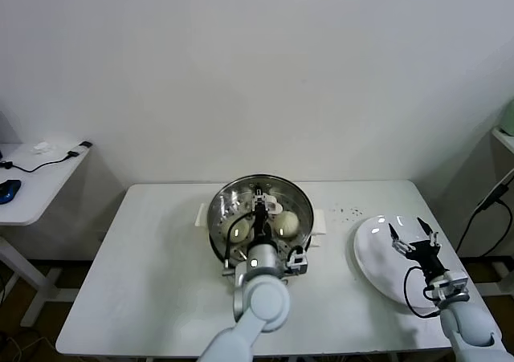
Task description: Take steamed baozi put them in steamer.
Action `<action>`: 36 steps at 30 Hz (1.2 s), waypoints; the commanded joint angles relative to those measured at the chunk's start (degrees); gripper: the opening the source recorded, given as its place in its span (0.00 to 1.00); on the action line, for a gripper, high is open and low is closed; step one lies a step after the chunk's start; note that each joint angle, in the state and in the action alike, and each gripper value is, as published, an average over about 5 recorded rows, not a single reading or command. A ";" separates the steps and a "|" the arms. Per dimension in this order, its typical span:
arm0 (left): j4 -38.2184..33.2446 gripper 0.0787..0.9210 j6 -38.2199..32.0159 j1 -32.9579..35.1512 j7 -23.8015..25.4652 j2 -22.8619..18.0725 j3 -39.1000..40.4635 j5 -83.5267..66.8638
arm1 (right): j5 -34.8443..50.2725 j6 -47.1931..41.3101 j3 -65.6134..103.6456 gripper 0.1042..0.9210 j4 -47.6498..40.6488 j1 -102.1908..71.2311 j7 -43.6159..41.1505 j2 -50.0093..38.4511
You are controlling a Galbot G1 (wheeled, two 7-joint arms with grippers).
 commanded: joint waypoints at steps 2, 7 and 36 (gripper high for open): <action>-7.67 0.46 1.87 1.74 2.89 3.08 0.38 -0.66 | -0.04 -0.07 0.11 0.88 -0.28 0.16 -0.14 -0.01; -12.34 0.63 2.08 3.10 3.63 6.16 0.86 -2.07 | -0.03 -0.16 0.22 0.88 -0.35 0.21 -0.22 0.02; -27.41 0.88 -25.16 31.40 -25.51 16.56 -42.64 -79.62 | -0.40 -8.74 2.14 0.88 7.92 -3.07 1.38 1.29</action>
